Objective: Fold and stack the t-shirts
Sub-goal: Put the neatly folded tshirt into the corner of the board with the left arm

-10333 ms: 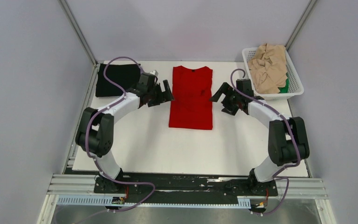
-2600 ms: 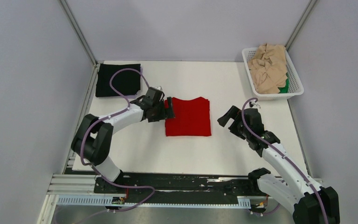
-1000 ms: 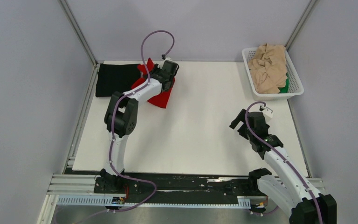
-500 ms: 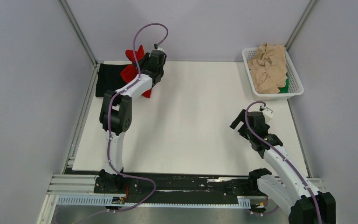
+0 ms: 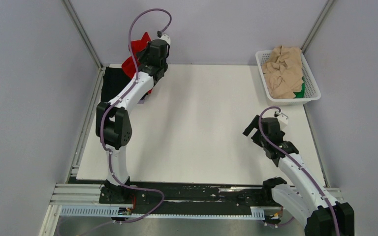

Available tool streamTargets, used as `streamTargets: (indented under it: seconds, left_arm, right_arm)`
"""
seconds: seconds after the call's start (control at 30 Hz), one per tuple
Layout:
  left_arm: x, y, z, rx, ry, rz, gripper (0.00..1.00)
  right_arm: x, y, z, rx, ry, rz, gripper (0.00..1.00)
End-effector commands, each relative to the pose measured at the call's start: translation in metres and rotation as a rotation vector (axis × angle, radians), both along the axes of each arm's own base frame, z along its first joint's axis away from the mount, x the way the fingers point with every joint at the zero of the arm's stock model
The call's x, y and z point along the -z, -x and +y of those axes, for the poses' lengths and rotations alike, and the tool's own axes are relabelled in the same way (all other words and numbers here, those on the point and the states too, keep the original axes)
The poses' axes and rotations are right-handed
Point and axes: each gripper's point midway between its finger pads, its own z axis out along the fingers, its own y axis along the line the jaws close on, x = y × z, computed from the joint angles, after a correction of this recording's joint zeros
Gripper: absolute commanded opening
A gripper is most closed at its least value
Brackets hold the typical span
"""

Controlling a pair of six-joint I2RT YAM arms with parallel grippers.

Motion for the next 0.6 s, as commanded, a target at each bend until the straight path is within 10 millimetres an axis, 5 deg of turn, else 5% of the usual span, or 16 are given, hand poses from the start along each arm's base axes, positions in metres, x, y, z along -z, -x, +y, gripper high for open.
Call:
streamTargets:
  seconds: [0.0, 0.57]
  left_arm:
    - [-0.046, 0.009, 0.016, -0.023, 0.074, -0.115, 0.00]
    - [0.072, -0.031, 0.085, -0.079, 0.138, 0.094, 0.00]
  right_arm:
    - [-0.006, -0.004, -0.002, 0.002, 0.005, -0.029, 1.00]
    - [-0.008, -0.005, -0.006, 0.021, 0.016, -0.034, 1.00]
